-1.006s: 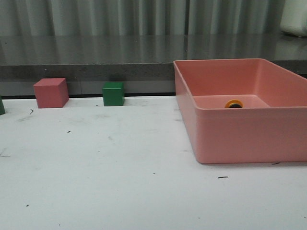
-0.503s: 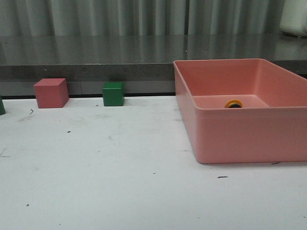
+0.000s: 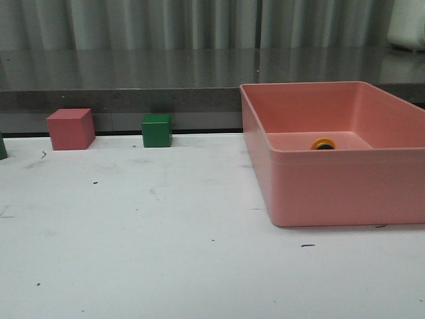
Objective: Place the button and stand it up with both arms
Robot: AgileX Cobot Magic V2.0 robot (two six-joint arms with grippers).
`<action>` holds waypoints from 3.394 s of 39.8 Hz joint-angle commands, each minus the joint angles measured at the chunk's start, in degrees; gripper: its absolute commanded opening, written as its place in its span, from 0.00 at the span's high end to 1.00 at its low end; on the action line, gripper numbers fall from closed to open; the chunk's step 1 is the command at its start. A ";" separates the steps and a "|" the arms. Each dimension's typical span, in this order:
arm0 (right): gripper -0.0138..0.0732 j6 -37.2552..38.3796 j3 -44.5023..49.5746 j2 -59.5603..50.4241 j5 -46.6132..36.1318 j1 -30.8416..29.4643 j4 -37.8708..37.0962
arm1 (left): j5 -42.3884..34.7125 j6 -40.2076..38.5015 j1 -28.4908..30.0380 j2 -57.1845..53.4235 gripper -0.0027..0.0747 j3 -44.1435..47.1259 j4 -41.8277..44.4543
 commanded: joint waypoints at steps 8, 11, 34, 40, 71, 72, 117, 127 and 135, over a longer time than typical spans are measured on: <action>0.10 -0.63 -3.22 10.56 -10.94 -0.21 -0.06 | -4.49 0.06 -0.41 0.72 0.16 -2.27 -0.11; 0.10 -0.63 -5.50 15.68 -11.34 0.06 0.06 | -4.49 0.06 -0.41 0.72 0.17 -2.27 -0.11; 0.10 2.59 -38.43 58.54 8.92 9.62 2.56 | -4.49 0.06 -0.41 0.72 0.16 -2.27 -0.11; 0.10 4.69 -47.16 68.12 15.38 9.62 2.56 | -4.49 0.06 -0.41 0.72 0.16 -2.27 -0.11; 0.26 8.16 -61.46 89.50 24.22 7.89 2.51 | -4.49 0.06 -0.41 0.72 0.16 -2.27 -0.11; 0.30 8.16 -61.54 89.43 24.16 7.89 2.51 | -4.49 0.06 -0.41 0.72 0.16 -2.27 -0.11; 0.49 7.46 -61.80 64.18 24.17 20.90 2.51 | -4.49 0.06 -0.41 0.72 0.16 -2.27 -0.11; 0.49 8.08 -61.91 67.98 20.66 36.12 3.95 | -4.49 0.06 -0.41 0.72 0.16 -2.27 -0.11; 0.49 9.00 -68.39 77.27 21.01 43.21 7.19 | -4.49 0.06 -0.41 0.72 0.16 -2.27 -0.11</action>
